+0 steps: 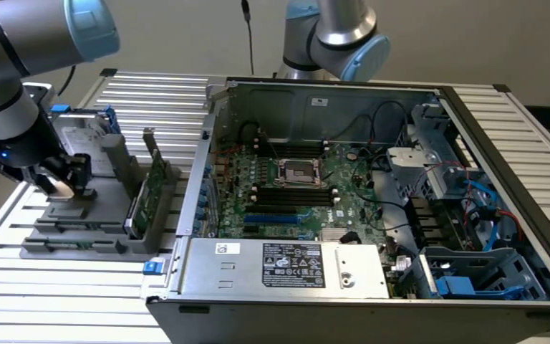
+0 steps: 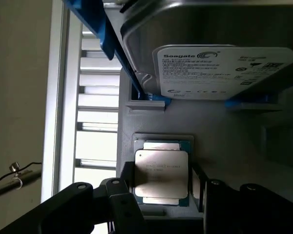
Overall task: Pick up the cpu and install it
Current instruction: 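Pick up the cpu and move it towards the insertion slot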
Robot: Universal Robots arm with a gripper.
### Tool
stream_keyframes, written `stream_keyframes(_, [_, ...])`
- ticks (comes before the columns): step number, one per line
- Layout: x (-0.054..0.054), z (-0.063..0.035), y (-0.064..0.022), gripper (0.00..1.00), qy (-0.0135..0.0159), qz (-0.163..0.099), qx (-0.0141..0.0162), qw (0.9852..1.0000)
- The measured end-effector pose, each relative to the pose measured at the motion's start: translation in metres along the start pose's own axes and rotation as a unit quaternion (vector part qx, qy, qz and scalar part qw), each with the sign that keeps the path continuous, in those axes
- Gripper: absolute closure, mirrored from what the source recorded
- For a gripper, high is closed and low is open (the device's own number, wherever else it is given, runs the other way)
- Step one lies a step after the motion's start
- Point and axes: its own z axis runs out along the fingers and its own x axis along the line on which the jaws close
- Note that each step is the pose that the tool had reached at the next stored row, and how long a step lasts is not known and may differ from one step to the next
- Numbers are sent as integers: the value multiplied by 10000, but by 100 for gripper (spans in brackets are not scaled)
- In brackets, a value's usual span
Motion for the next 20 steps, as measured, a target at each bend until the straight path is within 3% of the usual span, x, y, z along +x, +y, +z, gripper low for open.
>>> stream_keyframes(16, [54,-664,97,45,13,0,-18,10000])
stream_keyframes(20, [50,-846,122,45,31,2,-18,10000])
